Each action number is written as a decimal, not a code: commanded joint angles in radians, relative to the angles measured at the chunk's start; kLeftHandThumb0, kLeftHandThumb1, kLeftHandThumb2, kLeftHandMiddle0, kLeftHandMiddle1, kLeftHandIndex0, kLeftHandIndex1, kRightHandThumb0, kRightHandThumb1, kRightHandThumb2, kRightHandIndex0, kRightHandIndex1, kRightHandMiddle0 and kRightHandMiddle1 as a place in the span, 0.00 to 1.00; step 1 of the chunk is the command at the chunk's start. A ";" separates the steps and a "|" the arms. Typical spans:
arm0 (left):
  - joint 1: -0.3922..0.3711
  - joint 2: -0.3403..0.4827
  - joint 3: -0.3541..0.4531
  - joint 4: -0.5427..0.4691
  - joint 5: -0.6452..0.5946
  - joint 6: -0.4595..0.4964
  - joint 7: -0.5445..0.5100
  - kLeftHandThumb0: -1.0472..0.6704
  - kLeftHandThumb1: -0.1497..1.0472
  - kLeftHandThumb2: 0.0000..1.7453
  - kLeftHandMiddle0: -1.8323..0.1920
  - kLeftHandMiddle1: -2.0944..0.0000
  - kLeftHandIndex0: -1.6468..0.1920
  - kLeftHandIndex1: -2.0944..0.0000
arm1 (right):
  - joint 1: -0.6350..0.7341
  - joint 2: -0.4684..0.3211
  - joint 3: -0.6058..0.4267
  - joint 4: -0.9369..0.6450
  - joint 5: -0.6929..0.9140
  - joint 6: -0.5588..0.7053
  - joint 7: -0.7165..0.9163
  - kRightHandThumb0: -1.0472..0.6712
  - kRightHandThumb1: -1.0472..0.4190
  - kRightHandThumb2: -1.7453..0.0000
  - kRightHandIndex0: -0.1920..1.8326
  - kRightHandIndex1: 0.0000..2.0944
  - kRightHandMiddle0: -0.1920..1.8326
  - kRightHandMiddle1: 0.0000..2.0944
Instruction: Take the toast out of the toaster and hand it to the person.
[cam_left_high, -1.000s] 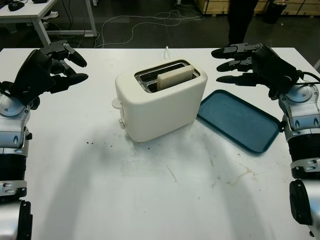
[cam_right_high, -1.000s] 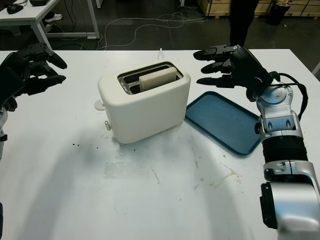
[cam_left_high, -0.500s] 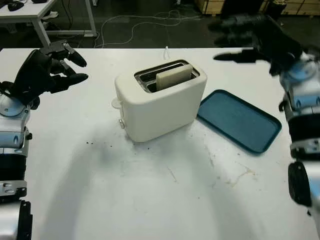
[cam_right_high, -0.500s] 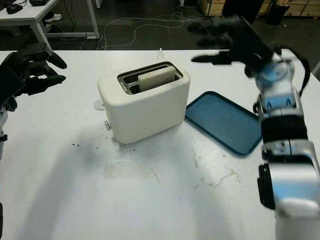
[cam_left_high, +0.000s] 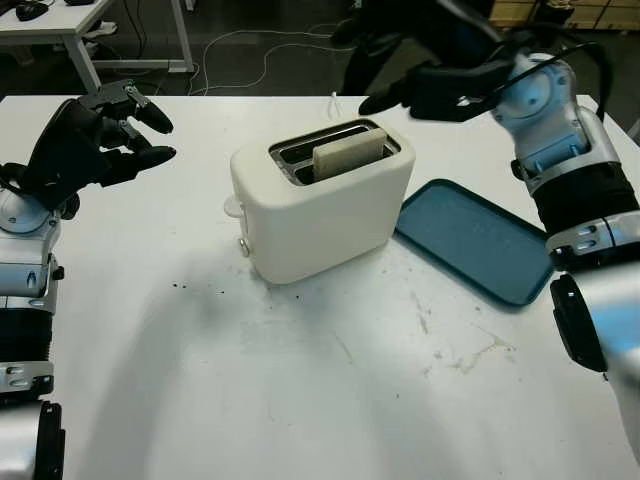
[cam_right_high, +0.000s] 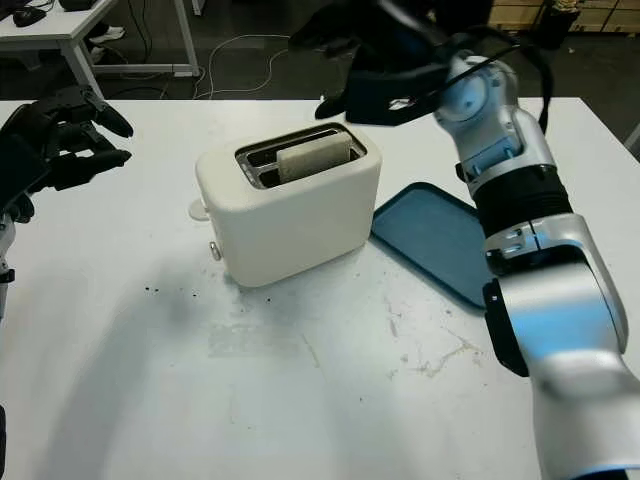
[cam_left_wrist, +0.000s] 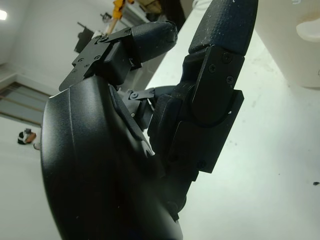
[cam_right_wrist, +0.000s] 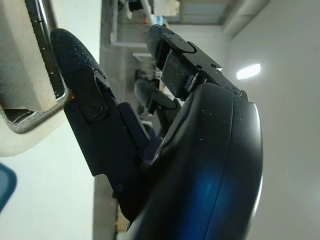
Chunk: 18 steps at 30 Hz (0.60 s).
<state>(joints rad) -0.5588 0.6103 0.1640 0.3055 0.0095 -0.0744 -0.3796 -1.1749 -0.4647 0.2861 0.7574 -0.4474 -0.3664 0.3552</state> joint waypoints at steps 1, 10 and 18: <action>0.012 0.004 0.003 -0.014 0.001 0.009 0.008 0.00 0.89 0.02 0.64 0.30 0.65 0.34 | -0.015 0.005 0.023 -0.012 -0.020 -0.011 0.015 0.23 0.26 1.00 0.30 0.34 0.46 0.00; 0.009 0.003 0.000 -0.016 0.004 0.010 0.009 0.00 0.89 0.02 0.64 0.30 0.65 0.34 | 0.016 -0.001 0.076 -0.030 -0.068 -0.044 0.036 0.28 0.29 1.00 0.34 0.28 0.46 0.01; 0.013 -0.001 0.004 -0.017 -0.002 0.010 0.010 0.00 0.89 0.02 0.64 0.30 0.64 0.35 | 0.033 0.002 0.100 -0.041 -0.103 -0.010 0.054 0.28 0.27 1.00 0.31 0.28 0.45 0.00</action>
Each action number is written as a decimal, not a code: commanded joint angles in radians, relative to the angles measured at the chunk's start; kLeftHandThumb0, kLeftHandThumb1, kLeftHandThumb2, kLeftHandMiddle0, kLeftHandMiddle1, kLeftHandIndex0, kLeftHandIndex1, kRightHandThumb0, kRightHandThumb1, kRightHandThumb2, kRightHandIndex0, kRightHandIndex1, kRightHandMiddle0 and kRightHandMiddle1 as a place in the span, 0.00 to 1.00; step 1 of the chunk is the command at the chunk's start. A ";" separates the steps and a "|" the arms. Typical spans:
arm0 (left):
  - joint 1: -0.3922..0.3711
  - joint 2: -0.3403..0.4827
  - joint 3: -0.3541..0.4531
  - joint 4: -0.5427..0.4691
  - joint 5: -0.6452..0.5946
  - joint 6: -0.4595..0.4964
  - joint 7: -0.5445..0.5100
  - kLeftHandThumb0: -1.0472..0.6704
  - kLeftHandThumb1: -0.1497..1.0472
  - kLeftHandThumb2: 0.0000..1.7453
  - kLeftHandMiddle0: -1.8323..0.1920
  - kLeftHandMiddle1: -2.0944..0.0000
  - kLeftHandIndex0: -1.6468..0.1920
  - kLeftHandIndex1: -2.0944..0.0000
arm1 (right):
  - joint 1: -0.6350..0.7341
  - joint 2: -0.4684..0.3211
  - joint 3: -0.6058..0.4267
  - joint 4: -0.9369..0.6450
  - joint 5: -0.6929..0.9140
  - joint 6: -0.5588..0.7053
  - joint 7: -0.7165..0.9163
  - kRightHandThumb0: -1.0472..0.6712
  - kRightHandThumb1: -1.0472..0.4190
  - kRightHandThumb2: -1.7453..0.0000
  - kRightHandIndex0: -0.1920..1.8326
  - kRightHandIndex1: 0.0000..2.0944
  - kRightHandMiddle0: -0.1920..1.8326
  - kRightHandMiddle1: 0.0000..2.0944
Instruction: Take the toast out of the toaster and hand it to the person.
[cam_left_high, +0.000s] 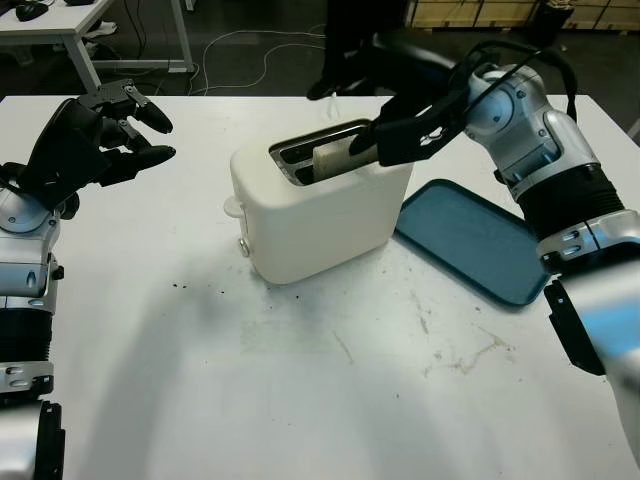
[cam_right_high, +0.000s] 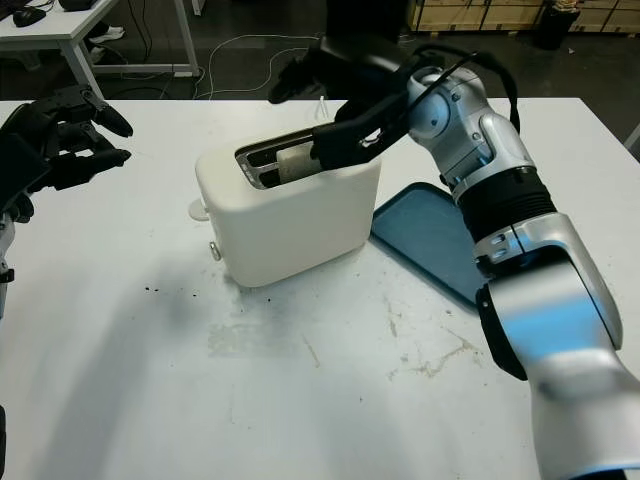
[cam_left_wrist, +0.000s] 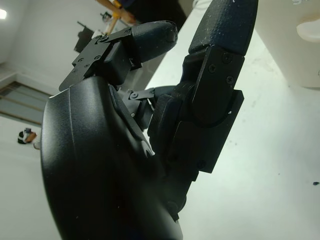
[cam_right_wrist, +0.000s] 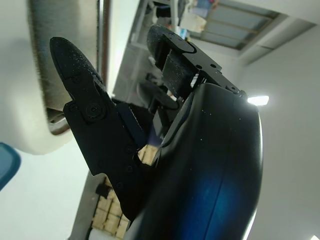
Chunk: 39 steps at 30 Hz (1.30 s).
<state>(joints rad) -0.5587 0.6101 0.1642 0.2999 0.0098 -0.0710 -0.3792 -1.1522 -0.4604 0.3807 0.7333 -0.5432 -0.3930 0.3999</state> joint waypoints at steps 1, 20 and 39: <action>0.013 -0.001 0.005 -0.012 -0.003 0.006 0.009 0.00 0.89 0.02 0.64 0.30 0.64 0.35 | 0.012 -0.001 0.005 -0.014 -0.006 0.016 0.013 0.28 0.27 1.00 0.31 0.28 0.45 0.00; 0.020 0.001 0.006 -0.015 -0.003 0.003 0.015 0.00 0.89 0.02 0.64 0.30 0.64 0.35 | 0.062 0.008 0.051 0.094 -0.058 -0.058 -0.095 0.41 0.25 1.00 0.39 0.41 0.53 0.01; 0.027 0.002 0.002 -0.018 0.008 0.010 0.028 0.00 0.89 0.02 0.64 0.31 0.66 0.33 | 0.052 -0.009 0.090 0.133 -0.143 -0.206 -0.340 0.22 0.13 0.99 0.61 0.80 0.57 0.66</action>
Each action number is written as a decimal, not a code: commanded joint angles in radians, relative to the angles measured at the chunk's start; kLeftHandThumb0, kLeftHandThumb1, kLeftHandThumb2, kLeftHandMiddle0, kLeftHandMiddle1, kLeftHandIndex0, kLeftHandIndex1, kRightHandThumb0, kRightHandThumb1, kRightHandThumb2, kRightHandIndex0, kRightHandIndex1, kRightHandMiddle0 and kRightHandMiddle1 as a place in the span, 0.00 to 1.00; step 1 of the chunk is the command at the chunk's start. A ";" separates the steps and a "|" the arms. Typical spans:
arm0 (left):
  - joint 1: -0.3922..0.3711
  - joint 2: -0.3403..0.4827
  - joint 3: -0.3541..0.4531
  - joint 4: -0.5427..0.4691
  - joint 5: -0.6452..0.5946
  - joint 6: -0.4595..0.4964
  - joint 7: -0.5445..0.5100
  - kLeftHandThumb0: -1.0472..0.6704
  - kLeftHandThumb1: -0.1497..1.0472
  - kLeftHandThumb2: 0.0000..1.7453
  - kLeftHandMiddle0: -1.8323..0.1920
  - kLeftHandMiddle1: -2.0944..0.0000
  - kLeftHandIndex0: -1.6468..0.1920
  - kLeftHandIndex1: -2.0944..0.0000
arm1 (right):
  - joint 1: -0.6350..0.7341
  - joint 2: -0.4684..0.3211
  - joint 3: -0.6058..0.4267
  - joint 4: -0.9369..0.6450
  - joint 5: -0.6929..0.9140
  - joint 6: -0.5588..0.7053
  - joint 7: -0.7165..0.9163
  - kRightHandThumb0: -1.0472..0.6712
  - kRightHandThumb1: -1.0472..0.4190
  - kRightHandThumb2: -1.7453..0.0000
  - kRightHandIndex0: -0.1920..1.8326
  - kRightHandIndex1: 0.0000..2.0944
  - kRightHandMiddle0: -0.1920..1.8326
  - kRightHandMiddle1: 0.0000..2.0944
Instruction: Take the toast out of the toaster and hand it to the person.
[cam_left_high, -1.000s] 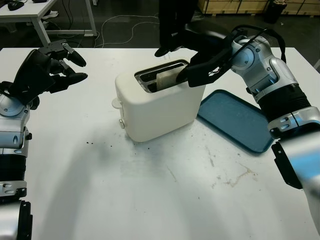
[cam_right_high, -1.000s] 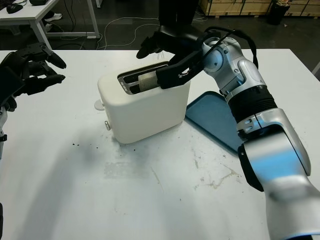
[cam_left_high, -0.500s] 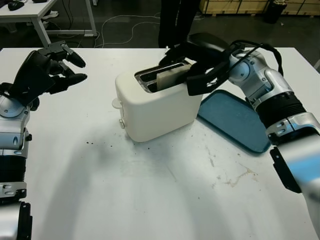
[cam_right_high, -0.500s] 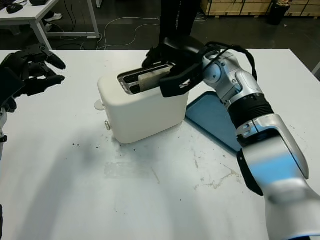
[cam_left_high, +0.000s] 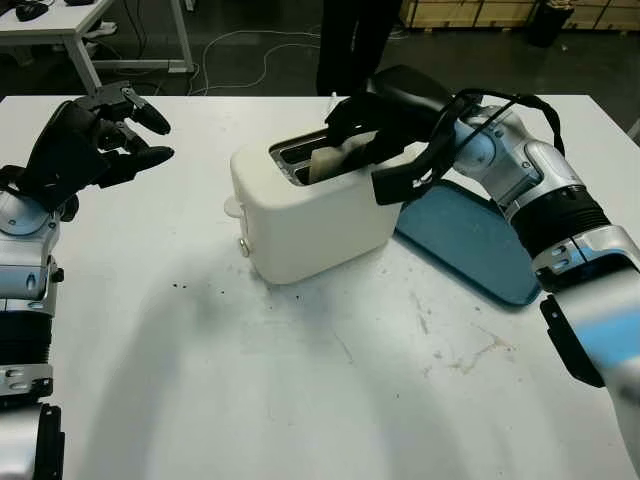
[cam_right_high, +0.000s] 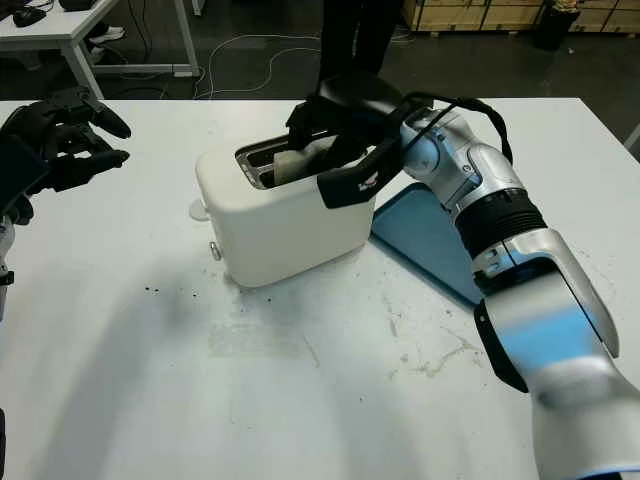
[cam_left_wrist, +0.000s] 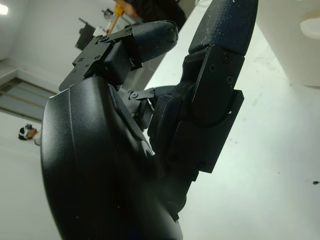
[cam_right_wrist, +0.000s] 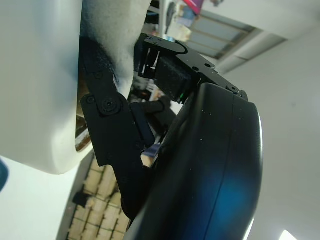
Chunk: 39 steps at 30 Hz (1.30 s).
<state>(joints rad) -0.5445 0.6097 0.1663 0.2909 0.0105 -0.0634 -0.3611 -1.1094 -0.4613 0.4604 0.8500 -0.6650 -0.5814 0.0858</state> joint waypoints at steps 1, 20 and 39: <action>0.012 0.002 0.000 -0.007 0.007 0.002 0.010 0.00 0.89 0.02 0.64 0.30 0.66 0.33 | 0.005 -0.006 0.009 0.024 -0.029 -0.022 -0.051 0.22 0.13 1.00 0.62 0.79 0.57 0.67; 0.010 0.002 -0.002 -0.005 0.010 0.007 0.012 0.00 0.89 0.02 0.64 0.29 0.66 0.32 | -0.166 0.023 -0.145 0.194 0.133 0.030 0.004 0.29 0.09 0.99 0.63 0.83 0.53 0.83; 0.003 0.002 -0.004 0.013 0.008 -0.009 0.009 0.00 0.89 0.02 0.63 0.31 0.65 0.33 | -0.194 -0.001 -0.500 0.336 0.546 0.318 0.268 0.33 0.09 0.99 0.60 0.83 0.55 0.76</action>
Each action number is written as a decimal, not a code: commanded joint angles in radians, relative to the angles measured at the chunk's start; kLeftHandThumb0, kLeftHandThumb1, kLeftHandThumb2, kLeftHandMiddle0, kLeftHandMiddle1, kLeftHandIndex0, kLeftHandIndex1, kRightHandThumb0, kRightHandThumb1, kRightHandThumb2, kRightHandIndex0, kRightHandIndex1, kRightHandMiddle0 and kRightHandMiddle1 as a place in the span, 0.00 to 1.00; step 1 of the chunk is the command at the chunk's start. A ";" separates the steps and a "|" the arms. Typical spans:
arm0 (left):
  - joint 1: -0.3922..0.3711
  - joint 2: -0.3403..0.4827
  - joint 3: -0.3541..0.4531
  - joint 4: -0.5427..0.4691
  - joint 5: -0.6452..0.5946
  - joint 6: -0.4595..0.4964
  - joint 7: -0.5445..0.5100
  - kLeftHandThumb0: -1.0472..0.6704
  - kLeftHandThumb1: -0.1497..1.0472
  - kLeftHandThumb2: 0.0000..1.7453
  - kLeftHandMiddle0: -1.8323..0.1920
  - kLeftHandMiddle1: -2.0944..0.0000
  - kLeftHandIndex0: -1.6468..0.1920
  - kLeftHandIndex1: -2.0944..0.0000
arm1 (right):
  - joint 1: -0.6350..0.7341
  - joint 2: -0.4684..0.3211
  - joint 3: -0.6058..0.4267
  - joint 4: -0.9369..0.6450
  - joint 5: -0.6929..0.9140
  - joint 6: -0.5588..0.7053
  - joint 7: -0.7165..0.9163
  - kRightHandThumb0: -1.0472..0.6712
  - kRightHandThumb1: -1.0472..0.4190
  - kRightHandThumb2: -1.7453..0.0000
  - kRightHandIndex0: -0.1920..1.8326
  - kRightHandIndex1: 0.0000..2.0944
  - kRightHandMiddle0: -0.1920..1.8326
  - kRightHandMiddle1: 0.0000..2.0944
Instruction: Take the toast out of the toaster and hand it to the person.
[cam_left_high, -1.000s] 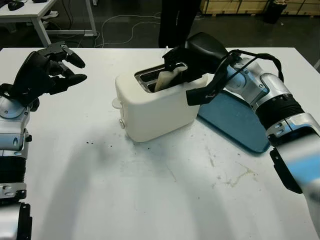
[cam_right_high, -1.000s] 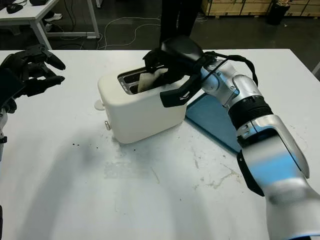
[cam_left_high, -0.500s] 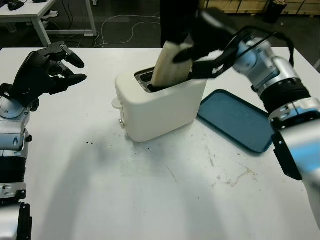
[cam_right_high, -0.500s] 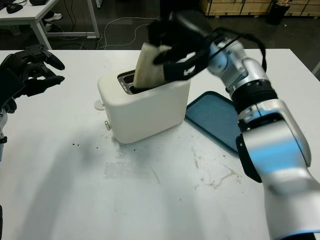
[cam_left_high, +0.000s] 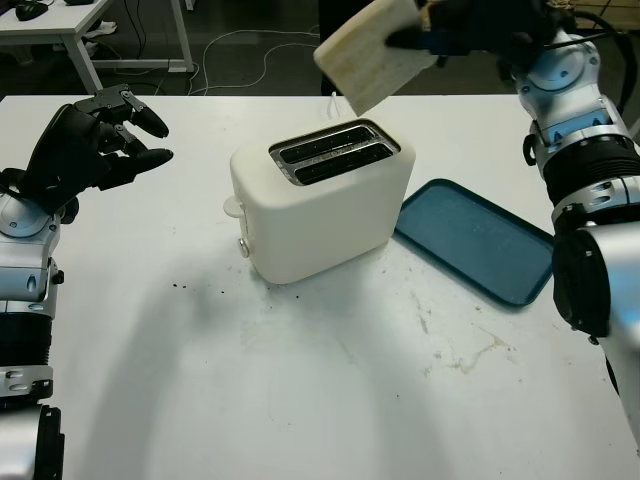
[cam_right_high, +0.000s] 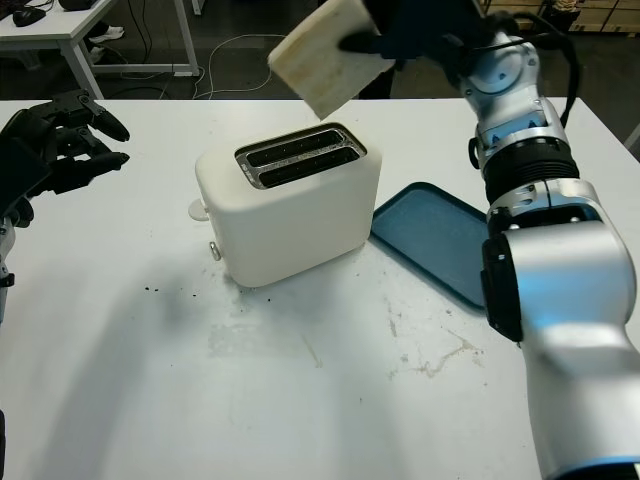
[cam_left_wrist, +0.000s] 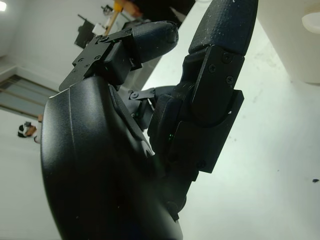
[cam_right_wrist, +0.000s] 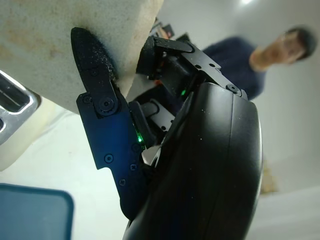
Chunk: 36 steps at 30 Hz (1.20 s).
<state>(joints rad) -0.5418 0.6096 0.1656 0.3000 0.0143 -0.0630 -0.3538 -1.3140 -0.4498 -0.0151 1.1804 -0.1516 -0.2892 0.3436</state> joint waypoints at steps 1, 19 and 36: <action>0.000 0.002 -0.003 0.003 0.002 -0.006 0.000 0.00 0.89 0.02 0.63 0.31 0.65 0.33 | 0.018 -0.015 -0.042 0.006 0.052 0.041 0.024 0.33 0.09 0.99 0.60 0.83 0.55 0.74; -0.005 -0.007 -0.005 0.013 -0.006 -0.008 -0.004 0.00 0.89 0.02 0.62 0.31 0.63 0.34 | 0.232 -0.015 -0.241 -0.006 0.224 0.134 -0.094 0.34 0.10 1.00 0.60 0.83 0.56 0.68; 0.001 -0.006 -0.005 0.014 -0.001 -0.017 0.001 0.00 0.89 0.02 0.62 0.32 0.63 0.35 | 0.331 0.064 -0.270 0.002 0.221 0.070 -0.456 0.33 0.12 1.00 0.62 0.78 0.57 0.67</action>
<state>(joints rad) -0.5418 0.6041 0.1649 0.3097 0.0102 -0.0643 -0.3550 -0.9951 -0.3977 -0.2862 1.1798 0.0715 -0.1822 -0.0860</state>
